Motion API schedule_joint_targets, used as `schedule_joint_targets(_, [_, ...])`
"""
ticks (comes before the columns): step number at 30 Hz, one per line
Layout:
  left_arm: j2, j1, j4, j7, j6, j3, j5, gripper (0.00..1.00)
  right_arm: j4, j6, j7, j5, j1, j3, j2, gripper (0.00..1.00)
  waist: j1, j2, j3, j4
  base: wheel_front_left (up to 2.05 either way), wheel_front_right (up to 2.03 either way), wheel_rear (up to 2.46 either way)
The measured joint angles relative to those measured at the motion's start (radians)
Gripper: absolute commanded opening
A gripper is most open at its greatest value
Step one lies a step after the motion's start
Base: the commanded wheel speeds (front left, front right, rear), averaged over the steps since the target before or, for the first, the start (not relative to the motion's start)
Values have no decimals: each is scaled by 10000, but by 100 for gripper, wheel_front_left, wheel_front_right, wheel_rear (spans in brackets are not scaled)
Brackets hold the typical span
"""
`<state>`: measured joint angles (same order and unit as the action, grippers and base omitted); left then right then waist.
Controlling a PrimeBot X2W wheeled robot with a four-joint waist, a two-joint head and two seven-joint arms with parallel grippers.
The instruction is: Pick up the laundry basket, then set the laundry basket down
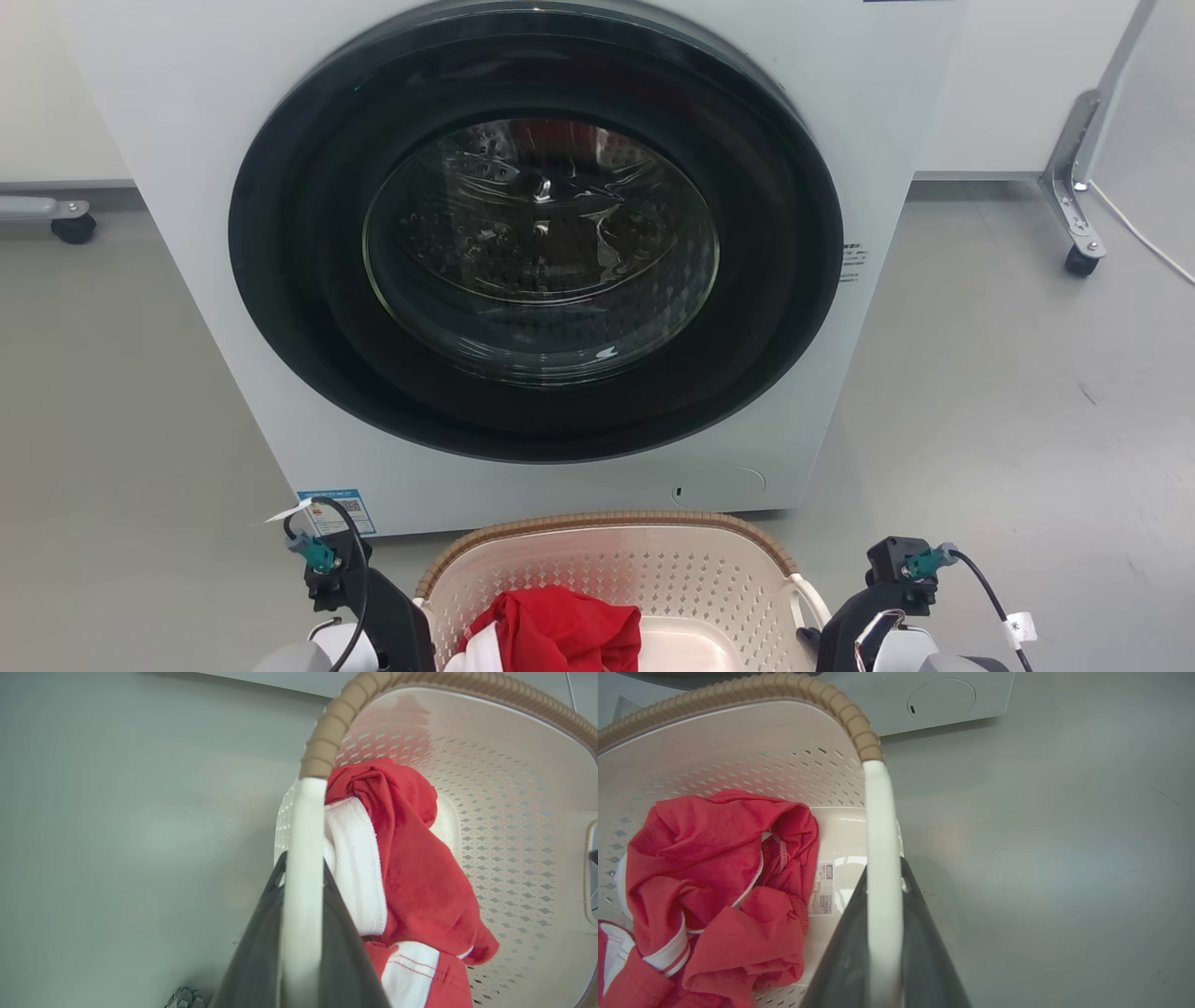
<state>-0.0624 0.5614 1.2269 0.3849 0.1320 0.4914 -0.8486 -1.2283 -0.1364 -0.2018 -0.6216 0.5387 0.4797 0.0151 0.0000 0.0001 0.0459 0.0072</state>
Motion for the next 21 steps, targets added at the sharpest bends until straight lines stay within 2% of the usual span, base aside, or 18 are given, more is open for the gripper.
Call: schedule_joint_targets(21, [-10, -12, 13, -100, 0, 102, -115, 0, -15, 0, -8, -336, 12, 284, 10, 0, 0, 0, -63, -25, 0, 0, 0])
